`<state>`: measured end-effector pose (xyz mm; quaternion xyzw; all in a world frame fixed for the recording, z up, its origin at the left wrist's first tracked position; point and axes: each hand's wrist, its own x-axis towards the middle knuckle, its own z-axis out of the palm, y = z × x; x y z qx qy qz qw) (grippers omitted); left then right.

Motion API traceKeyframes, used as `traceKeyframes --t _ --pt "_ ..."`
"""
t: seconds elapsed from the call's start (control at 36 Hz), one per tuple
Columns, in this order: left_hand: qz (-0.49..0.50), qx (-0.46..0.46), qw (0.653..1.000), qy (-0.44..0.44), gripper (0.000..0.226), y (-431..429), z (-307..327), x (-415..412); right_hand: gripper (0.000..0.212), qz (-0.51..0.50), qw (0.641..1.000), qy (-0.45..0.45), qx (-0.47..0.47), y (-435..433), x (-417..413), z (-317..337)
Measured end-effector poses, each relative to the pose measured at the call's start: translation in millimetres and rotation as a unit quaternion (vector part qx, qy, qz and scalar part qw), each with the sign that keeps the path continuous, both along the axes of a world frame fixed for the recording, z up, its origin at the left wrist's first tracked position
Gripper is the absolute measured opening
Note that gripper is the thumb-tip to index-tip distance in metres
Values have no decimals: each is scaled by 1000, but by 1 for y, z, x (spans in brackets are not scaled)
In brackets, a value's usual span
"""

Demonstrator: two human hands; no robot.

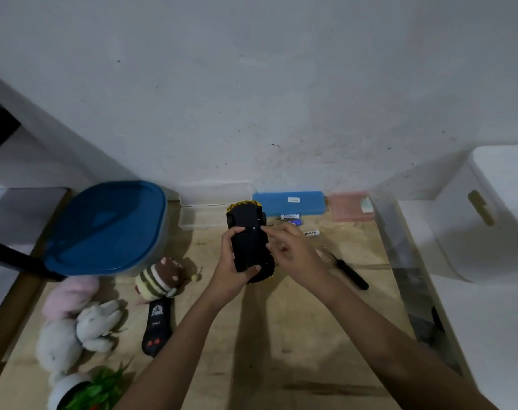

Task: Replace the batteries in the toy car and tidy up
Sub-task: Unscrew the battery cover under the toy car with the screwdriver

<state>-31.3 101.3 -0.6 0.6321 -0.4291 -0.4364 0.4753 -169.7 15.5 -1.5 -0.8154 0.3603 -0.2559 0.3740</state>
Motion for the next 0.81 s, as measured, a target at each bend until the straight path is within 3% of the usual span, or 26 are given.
traceKeyframes --t 0.17,0.42,0.61,0.81 --pt "-6 5 1000 -11 70 7 3 10 27 -42 999 -22 -3 0 18 0" --pt "-12 -16 1000 -9 74 14 12 15 6 -77 992 -40 91 0 37 18" --pt "-13 4 1000 0 77 19 3 25 8 -61 976 -80 192 -4 39 24" --pt "17 23 999 30 78 31 -10 40 18 -126 945 -166 252 -30 17 32"
